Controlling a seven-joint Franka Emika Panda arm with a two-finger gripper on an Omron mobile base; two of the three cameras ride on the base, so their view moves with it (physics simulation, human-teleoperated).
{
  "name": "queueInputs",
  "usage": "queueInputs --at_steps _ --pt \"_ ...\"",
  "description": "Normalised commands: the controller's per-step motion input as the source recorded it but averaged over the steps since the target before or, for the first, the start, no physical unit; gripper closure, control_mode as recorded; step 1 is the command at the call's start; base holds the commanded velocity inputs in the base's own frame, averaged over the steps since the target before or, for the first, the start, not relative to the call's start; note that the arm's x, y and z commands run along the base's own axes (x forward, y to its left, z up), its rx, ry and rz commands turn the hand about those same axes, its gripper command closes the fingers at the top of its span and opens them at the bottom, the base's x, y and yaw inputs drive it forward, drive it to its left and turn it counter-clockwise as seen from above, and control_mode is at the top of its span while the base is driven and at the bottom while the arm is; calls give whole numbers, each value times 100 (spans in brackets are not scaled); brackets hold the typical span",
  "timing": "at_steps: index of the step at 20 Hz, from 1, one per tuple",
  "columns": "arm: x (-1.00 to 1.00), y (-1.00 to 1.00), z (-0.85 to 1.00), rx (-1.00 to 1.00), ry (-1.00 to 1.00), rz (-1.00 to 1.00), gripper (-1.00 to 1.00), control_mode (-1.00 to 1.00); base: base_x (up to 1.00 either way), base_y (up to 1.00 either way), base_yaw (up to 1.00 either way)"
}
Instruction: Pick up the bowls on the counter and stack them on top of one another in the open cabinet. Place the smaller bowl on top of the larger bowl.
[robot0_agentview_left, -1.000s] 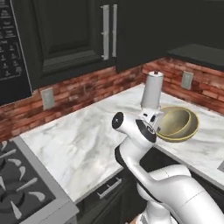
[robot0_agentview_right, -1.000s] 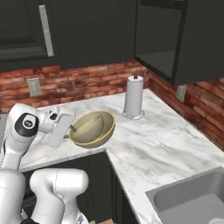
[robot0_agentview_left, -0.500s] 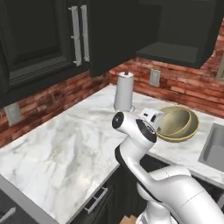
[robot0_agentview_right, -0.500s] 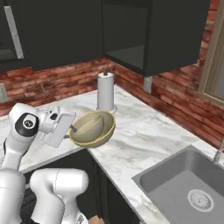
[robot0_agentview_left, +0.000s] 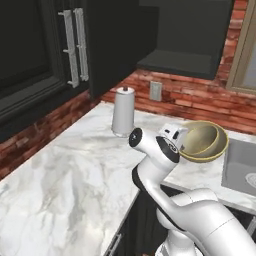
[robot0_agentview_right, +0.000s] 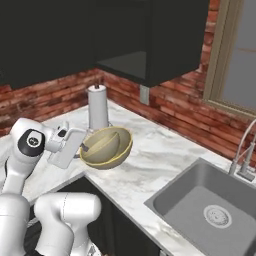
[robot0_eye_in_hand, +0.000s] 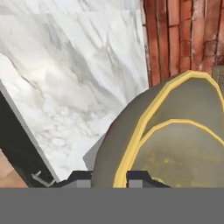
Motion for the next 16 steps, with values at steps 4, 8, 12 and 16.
queueInputs --at_steps 4,8,12,16 --pt "0 0 0 0 0 0 100 100 63 10 -32" --pt "0 0 0 0 0 0 100 100 59 8 -28" --pt "0 0 0 0 0 0 100 100 54 6 -27" --pt "0 0 0 0 0 0 100 100 59 11 -28"
